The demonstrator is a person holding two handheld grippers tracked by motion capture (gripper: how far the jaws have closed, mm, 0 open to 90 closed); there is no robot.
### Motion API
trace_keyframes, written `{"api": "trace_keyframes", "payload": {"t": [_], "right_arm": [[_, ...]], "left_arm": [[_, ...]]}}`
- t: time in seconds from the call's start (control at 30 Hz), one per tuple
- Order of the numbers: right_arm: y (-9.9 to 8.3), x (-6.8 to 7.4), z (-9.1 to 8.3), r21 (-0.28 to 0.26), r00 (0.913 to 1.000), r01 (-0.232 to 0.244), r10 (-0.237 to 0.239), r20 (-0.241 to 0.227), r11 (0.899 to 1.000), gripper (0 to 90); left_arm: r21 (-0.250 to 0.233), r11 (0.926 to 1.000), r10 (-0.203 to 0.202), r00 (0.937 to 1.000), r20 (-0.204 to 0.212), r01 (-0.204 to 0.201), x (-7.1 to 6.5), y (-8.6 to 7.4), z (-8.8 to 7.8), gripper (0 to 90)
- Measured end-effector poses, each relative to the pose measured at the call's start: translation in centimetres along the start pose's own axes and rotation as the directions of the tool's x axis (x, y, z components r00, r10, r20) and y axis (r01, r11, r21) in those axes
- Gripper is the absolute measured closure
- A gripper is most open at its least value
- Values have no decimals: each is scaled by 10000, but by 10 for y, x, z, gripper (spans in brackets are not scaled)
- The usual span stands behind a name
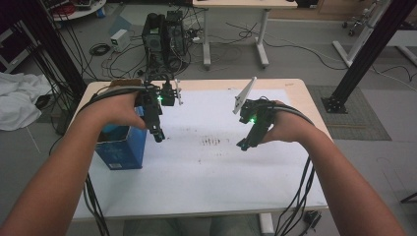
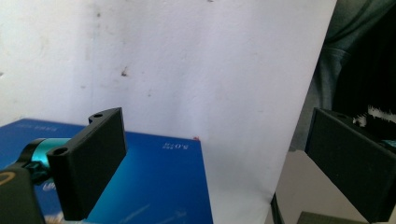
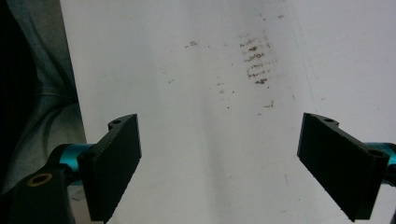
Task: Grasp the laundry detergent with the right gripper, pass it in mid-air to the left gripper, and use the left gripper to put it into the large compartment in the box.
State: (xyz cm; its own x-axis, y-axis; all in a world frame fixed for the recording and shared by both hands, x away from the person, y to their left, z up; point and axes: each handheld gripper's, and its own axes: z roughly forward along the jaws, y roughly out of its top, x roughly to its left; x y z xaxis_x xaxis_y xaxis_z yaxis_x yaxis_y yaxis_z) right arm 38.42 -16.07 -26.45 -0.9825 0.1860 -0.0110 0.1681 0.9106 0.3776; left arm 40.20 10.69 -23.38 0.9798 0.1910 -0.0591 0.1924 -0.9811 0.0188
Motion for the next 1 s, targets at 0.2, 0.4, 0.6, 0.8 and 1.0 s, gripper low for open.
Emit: {"api": "trace_keyframes", "payload": {"t": [0.2,0.4,0.6,0.8,1.0], "right_arm": [[3,-4,3,380,10000,81,-82,3,9992,127],[5,-7,6,711,9995,303,-302,-26,9970,127],[5,-8,8,913,9997,243,-236,-90,9955,127],[5,-6,9,1164,9997,211,-198,-121,9930,127],[5,-5,9,1194,9997,229,-212,-154,9926,127]], "left_arm": [[55,9997,219,9998,13,-219,-3,13,14,53],[218,9990,387,9992,96,-389,-2,18,26,53],[199,9992,332,9994,80,-333,-2,20,28,53],[91,9989,464,9989,78,-465,-3,20,27,53],[-47,9990,447,9990,39,-447,-3,17,26,54]]}}
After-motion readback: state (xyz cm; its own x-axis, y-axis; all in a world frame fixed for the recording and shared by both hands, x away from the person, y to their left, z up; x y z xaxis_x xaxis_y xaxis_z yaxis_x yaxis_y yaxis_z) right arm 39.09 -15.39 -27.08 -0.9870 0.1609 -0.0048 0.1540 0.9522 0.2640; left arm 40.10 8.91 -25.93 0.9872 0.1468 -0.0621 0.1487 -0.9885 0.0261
